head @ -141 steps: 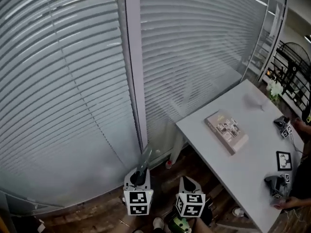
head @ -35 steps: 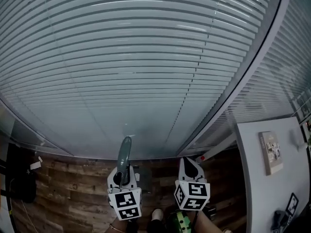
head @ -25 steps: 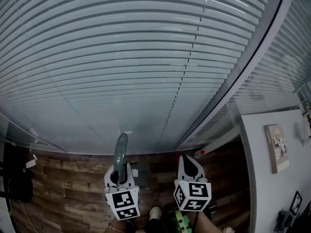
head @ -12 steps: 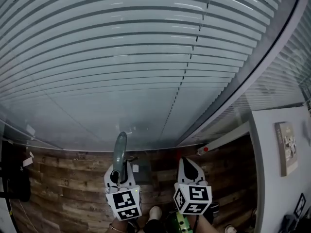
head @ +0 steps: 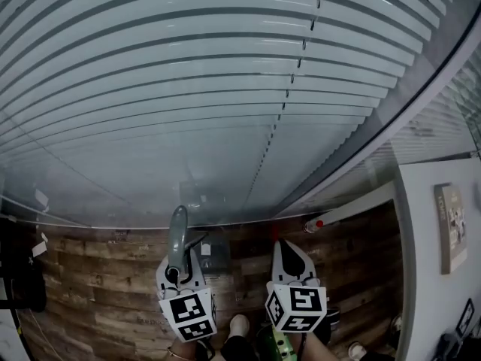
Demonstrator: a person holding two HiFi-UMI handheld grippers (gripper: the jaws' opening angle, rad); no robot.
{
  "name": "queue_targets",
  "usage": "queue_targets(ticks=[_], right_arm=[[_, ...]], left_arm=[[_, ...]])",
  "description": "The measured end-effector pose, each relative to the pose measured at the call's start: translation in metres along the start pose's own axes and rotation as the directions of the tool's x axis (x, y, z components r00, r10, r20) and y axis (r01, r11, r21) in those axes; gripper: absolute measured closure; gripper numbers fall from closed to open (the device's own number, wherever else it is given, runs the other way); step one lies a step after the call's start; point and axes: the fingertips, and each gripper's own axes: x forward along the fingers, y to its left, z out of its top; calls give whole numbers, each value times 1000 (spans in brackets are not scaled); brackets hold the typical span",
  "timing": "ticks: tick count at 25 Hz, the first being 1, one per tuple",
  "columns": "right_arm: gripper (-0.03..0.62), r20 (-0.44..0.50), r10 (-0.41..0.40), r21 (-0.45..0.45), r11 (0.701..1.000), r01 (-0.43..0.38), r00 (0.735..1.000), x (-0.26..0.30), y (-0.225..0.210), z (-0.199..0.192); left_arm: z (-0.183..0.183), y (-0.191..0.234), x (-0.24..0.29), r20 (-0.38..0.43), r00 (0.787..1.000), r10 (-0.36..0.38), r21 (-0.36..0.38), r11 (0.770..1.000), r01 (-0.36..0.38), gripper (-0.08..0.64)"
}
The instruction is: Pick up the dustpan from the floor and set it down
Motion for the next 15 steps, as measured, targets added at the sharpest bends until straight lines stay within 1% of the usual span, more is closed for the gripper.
queue_targets(ticks=[5,9,15], right_arm=[[560,-13,-7,4,1000,7,1000,5,-5,-1],[560,-16,-16,5,1000,16,1000,4,-6,4],[560,-24,-27,8,1000,28,999,10,-11,3]], left_arm=[[0,3,2,-20,1000,20,-24,1000,-20,466],[1,7,0,-38,999,21,-36,999,-23,466],[-4,3,11,-58,998,12,-30,999,-14,466]])
